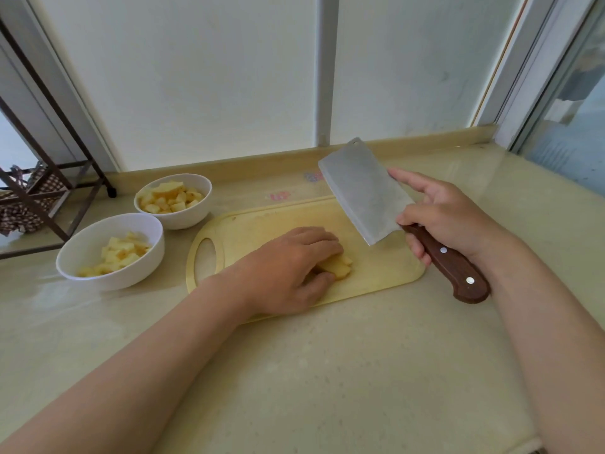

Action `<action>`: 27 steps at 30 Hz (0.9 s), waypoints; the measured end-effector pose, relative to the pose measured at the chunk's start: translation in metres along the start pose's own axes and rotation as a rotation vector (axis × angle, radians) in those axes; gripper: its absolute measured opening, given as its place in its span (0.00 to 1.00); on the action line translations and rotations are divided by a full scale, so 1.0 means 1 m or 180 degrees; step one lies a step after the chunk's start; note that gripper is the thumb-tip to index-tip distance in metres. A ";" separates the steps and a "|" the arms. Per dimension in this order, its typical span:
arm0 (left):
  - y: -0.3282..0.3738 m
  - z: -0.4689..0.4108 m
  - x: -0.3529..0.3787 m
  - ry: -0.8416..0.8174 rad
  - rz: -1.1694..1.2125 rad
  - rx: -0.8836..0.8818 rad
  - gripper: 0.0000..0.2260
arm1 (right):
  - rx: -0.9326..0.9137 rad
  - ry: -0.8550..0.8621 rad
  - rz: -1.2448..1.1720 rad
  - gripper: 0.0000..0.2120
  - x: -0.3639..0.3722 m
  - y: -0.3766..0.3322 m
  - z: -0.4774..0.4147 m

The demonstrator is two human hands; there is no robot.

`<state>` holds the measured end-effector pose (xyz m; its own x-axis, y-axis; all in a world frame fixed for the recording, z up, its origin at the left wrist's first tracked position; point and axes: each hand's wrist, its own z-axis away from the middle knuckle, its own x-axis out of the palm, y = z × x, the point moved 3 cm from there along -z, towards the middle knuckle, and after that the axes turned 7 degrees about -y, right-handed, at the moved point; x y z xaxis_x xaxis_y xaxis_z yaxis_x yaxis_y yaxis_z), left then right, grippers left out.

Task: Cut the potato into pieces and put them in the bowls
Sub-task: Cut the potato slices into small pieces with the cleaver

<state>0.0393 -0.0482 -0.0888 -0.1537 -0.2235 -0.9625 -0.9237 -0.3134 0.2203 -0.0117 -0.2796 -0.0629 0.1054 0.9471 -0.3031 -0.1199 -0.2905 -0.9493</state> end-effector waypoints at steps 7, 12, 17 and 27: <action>0.000 -0.003 0.000 -0.0151 -0.0045 -0.0574 0.18 | -0.0022 0.0033 -0.0151 0.37 0.000 0.002 -0.002; 0.009 -0.008 0.000 -0.0139 -0.0315 -0.1149 0.18 | -0.0048 -0.0086 -0.0141 0.37 0.004 -0.001 -0.001; 0.017 -0.010 0.002 0.0107 -0.0364 -0.1531 0.18 | -0.0046 -0.0225 -0.0319 0.35 0.010 -0.004 0.001; -0.008 -0.008 -0.020 0.1653 0.6059 -0.1863 0.19 | -0.0192 -0.0826 -0.1618 0.32 0.035 -0.011 0.001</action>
<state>0.0525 -0.0489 -0.0698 -0.3903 -0.7072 0.5895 0.4558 0.4079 0.7911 -0.0077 -0.2431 -0.0627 -0.1115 0.9701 0.2157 -0.0600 0.2101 -0.9758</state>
